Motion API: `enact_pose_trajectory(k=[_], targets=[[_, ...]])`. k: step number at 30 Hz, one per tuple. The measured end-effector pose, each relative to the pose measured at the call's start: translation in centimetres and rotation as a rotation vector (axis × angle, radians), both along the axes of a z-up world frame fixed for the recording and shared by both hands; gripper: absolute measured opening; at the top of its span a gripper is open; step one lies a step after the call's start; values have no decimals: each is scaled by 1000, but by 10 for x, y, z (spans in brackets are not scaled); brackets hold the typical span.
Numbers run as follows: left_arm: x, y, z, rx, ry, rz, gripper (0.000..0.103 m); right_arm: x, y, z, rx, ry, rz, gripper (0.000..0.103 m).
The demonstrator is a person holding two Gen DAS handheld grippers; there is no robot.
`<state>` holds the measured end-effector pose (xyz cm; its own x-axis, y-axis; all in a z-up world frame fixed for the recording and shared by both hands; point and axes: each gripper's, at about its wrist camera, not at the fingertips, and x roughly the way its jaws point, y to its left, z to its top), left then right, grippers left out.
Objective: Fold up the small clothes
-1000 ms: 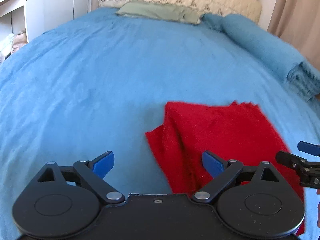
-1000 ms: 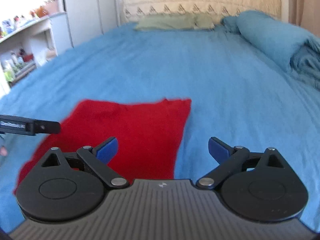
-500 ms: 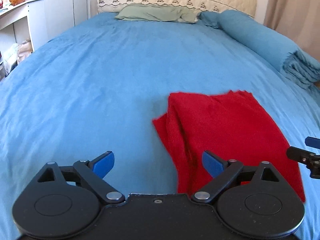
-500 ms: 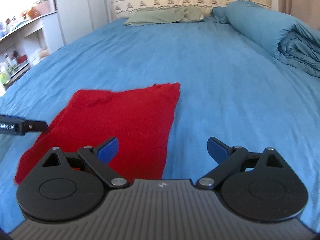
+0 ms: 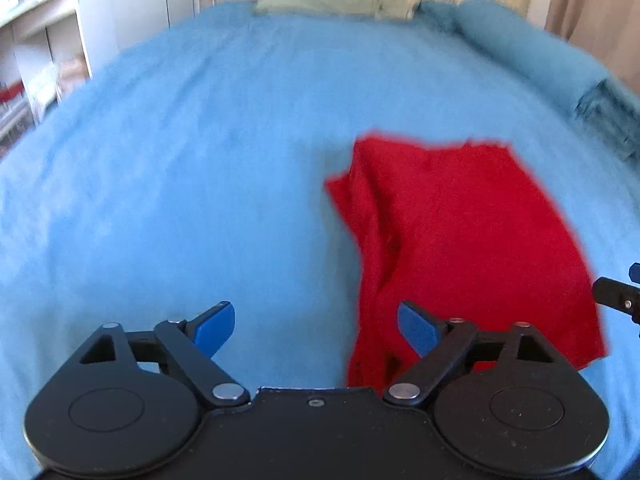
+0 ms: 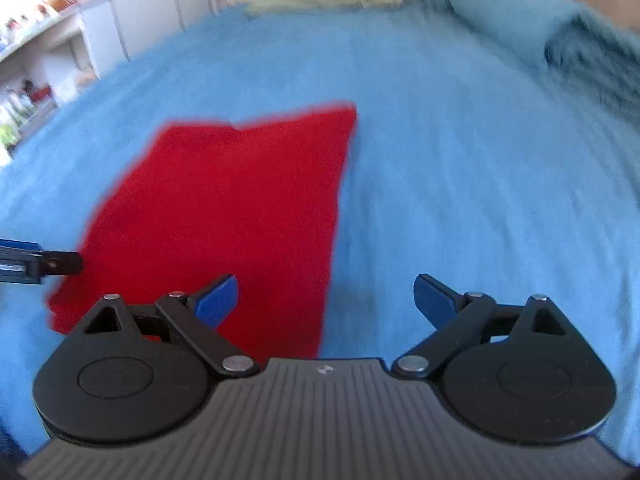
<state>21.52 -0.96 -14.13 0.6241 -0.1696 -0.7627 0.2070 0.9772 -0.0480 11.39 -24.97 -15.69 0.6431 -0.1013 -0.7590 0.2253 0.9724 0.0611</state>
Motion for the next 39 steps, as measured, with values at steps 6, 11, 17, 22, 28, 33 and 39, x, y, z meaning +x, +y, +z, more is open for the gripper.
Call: enact_pose_trajectory(k=[6,11,17,22,28,33,39], targets=[[-46,9,89,-85,-33,68,97,-35,18,101,-30,-69,19,103],[-98,7,132,-27,-40,84,103,-77,38,166,-68,-47,-40,103],[-149,4,137,73,-42,61,103,-120,55,190,-40,60,-72,103],[-179,12,131,76,-37,66,103,-147,67,188,-39,104,-99,103],[-193,14,126,69,-20,56,103,-174,75,180,-20,124,-139,103],[-201,11,130,57,-43,50,103,-184,79,176,-43,137,-144,103],[-205,10,132,57,-60,47,103,-186,84,179,-63,131,-144,103]])
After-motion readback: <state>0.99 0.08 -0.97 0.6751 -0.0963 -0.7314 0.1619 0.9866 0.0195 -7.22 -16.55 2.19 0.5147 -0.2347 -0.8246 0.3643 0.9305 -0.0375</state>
